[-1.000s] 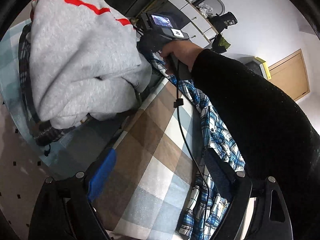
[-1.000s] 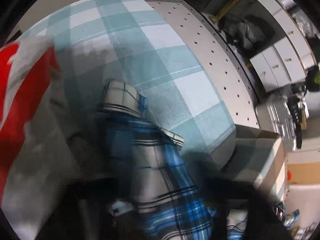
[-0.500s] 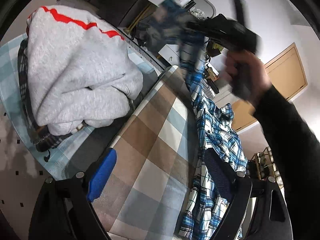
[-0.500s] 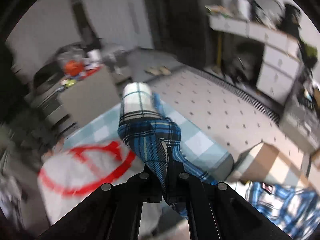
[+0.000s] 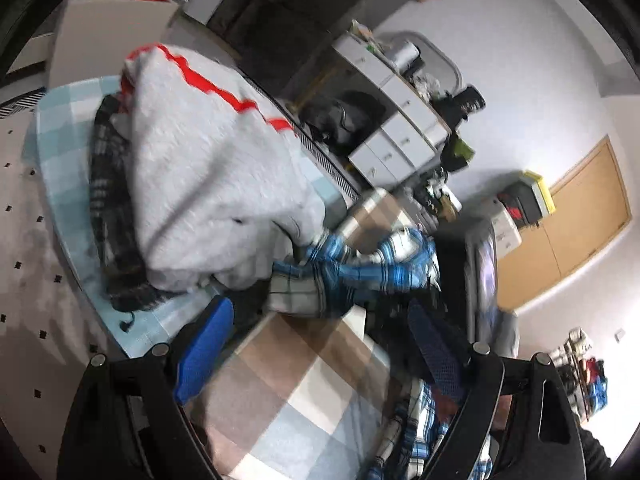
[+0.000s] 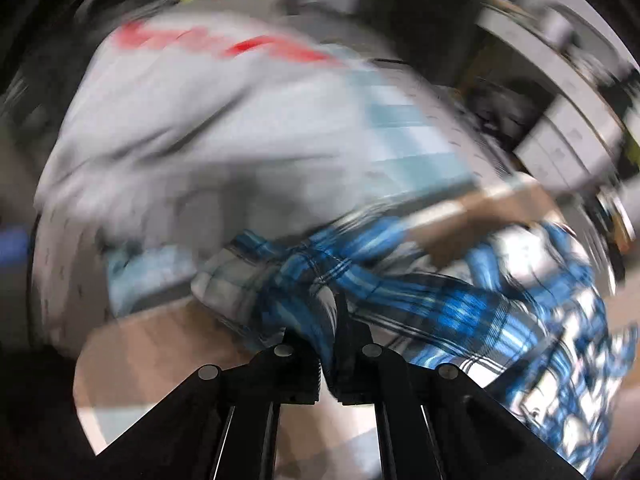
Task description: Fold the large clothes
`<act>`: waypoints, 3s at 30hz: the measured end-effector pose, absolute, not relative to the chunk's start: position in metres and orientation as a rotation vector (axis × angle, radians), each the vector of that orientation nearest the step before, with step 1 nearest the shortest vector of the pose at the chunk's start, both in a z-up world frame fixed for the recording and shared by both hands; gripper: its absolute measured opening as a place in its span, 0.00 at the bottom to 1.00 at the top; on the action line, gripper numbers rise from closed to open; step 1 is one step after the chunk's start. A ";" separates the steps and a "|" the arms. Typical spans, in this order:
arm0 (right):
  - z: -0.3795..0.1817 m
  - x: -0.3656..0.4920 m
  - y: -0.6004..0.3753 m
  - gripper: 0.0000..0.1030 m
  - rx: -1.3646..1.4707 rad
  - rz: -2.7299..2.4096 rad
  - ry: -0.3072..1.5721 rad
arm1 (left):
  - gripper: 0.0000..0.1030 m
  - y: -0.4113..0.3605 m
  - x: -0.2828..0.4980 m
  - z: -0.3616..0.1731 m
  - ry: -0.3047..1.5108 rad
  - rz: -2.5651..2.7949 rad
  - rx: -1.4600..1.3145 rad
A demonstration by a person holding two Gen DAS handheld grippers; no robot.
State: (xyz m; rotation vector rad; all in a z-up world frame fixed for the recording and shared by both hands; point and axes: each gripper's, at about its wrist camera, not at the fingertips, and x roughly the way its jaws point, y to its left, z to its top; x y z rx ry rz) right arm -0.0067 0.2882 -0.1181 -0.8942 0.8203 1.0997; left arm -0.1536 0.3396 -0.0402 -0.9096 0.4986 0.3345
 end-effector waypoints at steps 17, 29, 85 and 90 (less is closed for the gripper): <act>-0.078 0.079 0.286 0.91 -0.764 1.161 0.922 | 0.84 0.365 -0.170 -0.047 0.390 0.315 -1.077; -0.114 0.021 0.312 0.06 -1.247 1.177 0.915 | 0.84 0.369 -0.170 -0.049 0.410 0.268 -1.098; -0.086 0.104 0.363 0.77 -0.433 0.969 1.338 | 0.84 0.374 -0.192 -0.052 0.324 0.268 -1.188; -0.087 0.084 0.384 0.14 -0.612 0.977 1.260 | 0.84 0.373 -0.191 -0.050 0.329 0.260 -1.185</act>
